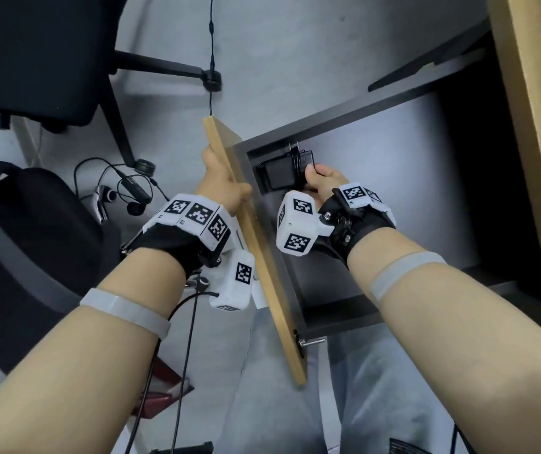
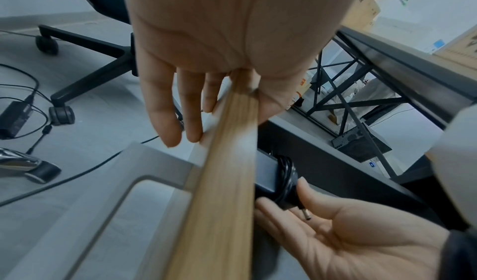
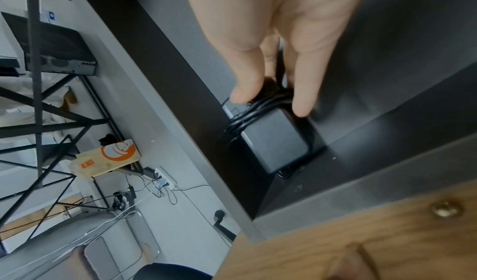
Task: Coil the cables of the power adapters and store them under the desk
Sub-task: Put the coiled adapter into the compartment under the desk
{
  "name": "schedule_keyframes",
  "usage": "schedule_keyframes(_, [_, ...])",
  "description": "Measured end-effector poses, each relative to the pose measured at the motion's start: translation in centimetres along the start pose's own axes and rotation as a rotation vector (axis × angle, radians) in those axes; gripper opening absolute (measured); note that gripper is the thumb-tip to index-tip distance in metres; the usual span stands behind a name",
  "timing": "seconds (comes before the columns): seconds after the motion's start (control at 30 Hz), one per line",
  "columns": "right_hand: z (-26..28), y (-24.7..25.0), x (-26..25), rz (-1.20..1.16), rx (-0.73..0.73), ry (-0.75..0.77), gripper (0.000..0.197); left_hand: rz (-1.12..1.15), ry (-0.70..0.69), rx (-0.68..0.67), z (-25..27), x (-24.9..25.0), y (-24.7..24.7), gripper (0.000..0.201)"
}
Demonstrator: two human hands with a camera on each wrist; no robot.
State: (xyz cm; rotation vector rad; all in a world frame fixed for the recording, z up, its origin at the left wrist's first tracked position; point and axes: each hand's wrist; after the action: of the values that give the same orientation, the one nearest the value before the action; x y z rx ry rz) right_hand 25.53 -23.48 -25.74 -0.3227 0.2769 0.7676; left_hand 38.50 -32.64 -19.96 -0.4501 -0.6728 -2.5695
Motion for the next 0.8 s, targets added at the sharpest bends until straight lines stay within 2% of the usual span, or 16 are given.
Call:
schedule_keyframes(0.1, [0.0,-0.3,0.2,-0.059,0.011,-0.015,0.042,0.020,-0.015,0.003,-0.1,0.0,0.0,0.070])
schedule_keyframes(0.23, [0.4,-0.7,-0.3,0.002,0.036,-0.009,0.039,0.015,-0.014,0.009,0.0,0.0,-0.1,0.069])
schedule_keyframes(0.4, [1.7,1.0,-1.2,0.113,0.039,-0.030,0.050,0.024,-0.013,0.003,1.0,-0.2,0.0,0.075])
schedule_keyframes(0.5, [4.2,2.6,-2.0,0.088,0.053,0.016,0.046,0.014,-0.060,0.112,2.8,0.5,-0.3,0.076])
schedule_keyframes(0.6, [8.5,4.8,-3.1,-0.031,0.021,0.068,0.032,-0.100,-0.055,0.252,5.1,3.0,-1.3,0.073])
schedule_keyframes(0.7, [14.6,8.4,-4.5,-0.143,-0.050,0.161,0.009,0.040,-0.129,0.116,9.0,7.3,-4.2,0.057])
schedule_keyframes(0.8, [20.9,12.7,-5.8,-0.137,-0.070,0.287,0.013,0.154,-0.221,-0.064,13.8,12.0,-8.5,0.033])
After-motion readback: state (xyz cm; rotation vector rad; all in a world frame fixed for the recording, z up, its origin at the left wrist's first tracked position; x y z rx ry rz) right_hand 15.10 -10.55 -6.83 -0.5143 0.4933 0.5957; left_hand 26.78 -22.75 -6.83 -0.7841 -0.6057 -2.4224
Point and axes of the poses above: each hand's wrist, its own z-axis away from the middle knuckle, its own y-axis out of the back of the hand, x = y × z, and after that the axes turned 7 degrees about -x, right-handed
